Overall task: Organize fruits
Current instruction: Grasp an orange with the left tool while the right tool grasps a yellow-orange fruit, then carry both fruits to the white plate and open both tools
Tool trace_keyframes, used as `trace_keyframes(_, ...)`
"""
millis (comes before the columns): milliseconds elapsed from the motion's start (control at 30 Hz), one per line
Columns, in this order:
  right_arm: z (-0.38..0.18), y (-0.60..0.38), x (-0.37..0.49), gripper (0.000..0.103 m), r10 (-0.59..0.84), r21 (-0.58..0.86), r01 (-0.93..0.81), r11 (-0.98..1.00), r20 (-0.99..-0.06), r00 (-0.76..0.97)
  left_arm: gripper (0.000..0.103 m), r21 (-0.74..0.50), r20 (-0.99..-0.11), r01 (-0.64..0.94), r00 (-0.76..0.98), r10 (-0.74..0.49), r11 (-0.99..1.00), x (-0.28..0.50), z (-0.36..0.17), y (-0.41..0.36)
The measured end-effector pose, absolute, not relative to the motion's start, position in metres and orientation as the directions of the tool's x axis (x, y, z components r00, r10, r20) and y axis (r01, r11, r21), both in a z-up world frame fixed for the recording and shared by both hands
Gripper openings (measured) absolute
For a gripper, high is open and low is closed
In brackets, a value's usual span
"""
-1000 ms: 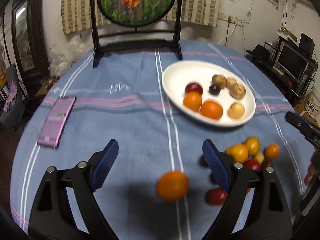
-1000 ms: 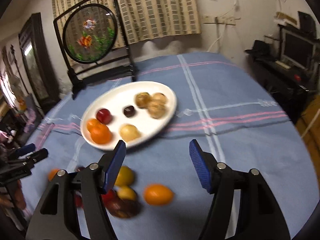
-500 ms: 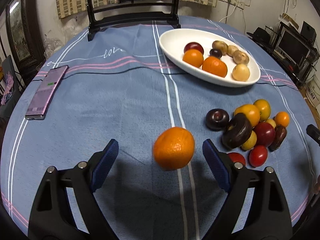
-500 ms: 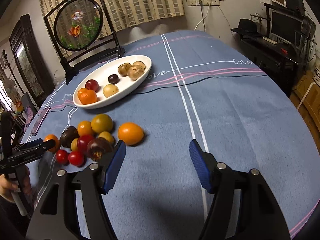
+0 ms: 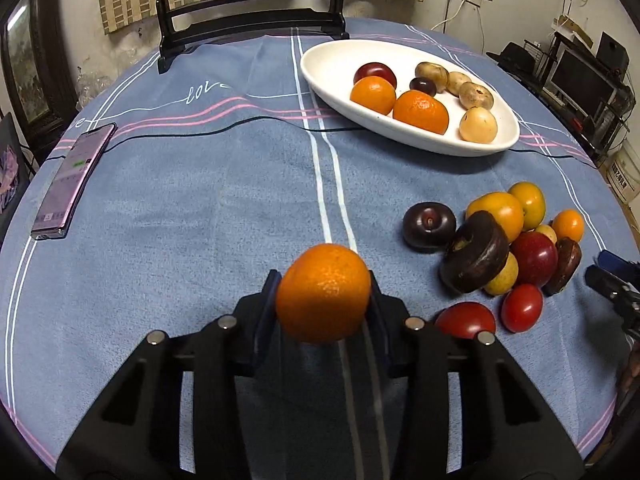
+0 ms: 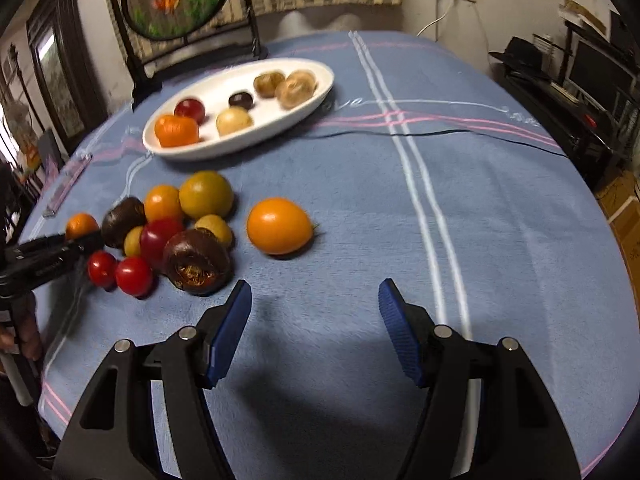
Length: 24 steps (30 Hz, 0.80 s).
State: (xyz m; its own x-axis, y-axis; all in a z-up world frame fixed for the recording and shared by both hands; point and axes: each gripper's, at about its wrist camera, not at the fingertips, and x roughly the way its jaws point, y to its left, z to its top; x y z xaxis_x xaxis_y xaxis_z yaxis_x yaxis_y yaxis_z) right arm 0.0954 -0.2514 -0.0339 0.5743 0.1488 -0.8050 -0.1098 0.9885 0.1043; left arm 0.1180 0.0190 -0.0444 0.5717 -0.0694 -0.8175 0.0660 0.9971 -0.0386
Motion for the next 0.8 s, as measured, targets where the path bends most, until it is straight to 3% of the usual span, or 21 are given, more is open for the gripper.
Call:
trace_keyframes(233,-0.037,-0.231,0.130,0.066,0.138,0.071,-0.140,0.988,-0.817,0.559,0.042,-0.045,-0.818,0.066,0.571,-0.075,0.997,0.118,-0.045,0.020)
trace_keyframes(267,-0.035,-0.230,0.134,0.064,0.130,0.061,-0.140,0.988,-0.815,0.565,0.042,-0.045,-0.818,0.066,0.570,-0.075,0.997,0.118,-0.044,0.020)
trace_keyframes(333,-0.036,-0.227,0.139,0.047,0.137,0.062,-0.152,0.986,-0.820,0.556,0.041,-0.044,-0.818,0.066,0.570,-0.074,0.997,0.118,-0.044,0.020)
trace_keyframes(367,-0.036,-0.226,0.140,0.046,0.154,0.078,-0.159,0.984,-0.820,0.551,0.042,-0.045,-0.818,0.066,0.570,-0.075,0.997,0.118,-0.044,0.020)
trace_keyframes(800,-0.014,-0.233,0.105,0.044,0.220,0.134,-0.185,0.974,-0.761,0.610,0.040,-0.057,-0.820,0.069,0.566,-0.086,0.996,0.117,-0.042,0.022)
